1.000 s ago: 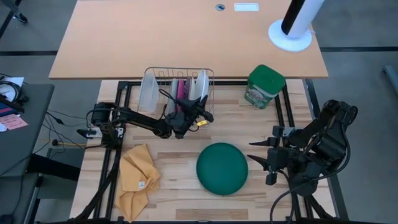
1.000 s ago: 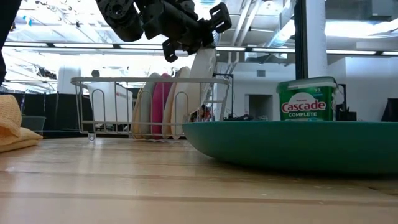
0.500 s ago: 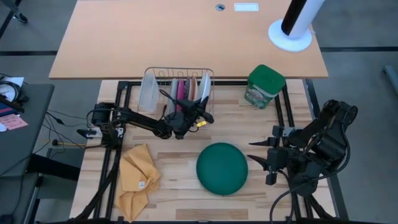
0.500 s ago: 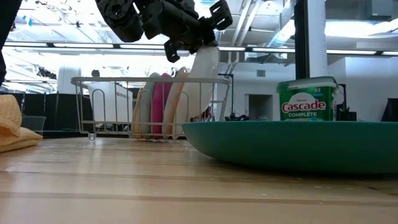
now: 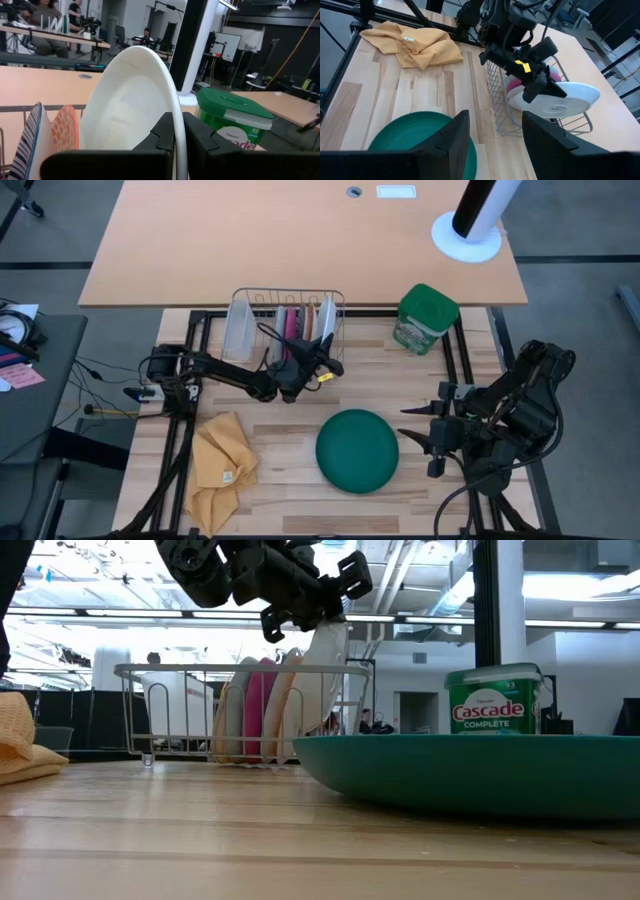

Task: Sort dishes
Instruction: Put the white plate into the dish rack

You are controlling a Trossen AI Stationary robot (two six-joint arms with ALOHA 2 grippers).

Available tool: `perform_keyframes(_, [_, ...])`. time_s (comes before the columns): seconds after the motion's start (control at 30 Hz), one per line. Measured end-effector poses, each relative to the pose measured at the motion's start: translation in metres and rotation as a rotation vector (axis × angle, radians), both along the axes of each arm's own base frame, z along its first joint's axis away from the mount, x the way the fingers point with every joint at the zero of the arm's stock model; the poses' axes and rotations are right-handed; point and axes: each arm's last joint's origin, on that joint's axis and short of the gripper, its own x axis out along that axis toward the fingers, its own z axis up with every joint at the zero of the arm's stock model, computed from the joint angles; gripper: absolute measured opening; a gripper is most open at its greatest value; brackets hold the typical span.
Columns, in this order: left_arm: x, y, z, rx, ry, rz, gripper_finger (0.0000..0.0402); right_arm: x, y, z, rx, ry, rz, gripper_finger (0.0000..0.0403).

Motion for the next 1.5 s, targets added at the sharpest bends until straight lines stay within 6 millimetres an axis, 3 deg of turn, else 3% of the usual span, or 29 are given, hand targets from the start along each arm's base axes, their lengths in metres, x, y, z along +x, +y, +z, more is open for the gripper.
perform_keyframes(0.23, [-0.001, 0.008, -0.001, -0.006, 0.006, 0.022, 0.0011, 0.0, 0.0, 0.0, 0.0, 0.0, 0.0, 0.0179])
perform_keyframes(0.73, [0.0, 0.0, -0.007, 0.004, 0.111, 0.034, 0.0011, 0.0, 0.0, 0.0, 0.0, 0.0, 0.0, 0.0179])
perform_keyframes(1.5, [0.0, 0.012, -0.01, 0.013, 0.148, 0.049, 0.0011, 0.0, 0.0, 0.0, 0.0, 0.0, 0.0, 0.0179])
